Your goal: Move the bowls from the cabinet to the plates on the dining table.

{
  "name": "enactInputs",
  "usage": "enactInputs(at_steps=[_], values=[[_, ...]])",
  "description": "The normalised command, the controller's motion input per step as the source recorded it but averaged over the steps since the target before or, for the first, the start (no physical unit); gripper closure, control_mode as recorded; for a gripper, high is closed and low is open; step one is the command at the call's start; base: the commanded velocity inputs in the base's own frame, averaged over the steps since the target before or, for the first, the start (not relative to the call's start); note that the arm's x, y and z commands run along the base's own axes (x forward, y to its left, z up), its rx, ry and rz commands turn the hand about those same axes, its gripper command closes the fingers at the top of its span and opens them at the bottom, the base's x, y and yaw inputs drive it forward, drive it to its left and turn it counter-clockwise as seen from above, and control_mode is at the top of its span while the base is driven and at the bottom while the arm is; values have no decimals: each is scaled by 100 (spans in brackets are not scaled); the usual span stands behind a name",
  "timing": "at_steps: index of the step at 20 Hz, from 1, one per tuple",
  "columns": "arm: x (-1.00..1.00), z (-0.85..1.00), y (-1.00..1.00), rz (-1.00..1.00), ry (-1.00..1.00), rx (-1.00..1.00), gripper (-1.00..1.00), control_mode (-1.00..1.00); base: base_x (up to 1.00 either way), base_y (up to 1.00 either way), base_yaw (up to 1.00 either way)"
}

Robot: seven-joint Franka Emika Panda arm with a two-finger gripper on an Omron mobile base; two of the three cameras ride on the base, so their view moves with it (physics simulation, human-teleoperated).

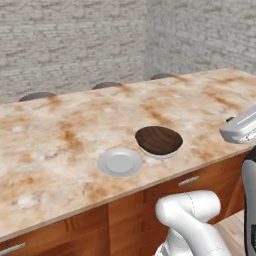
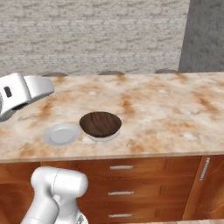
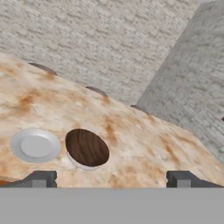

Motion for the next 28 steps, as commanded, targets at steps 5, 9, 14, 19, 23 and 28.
enactInputs(at_steps=[5, 9, 14, 19, 23, 28], values=[[0, 0, 0, 0, 0, 0, -100, 100, -71, 49, 16], [0, 0, 0, 0, 0, 0, -100, 100, -46, 54, 35], [0, 0, 0, 0, 0, 0, -100, 100, -19, 28, 48], [0, 0, 0, 0, 0, 0, -100, 100, -11, 15, 50], [0, 0, 0, 0, 0, 0, -100, 100, -10, 15, 50], [0, 0, 0, 0, 0, 0, -100, 100, -10, 16, 50]])
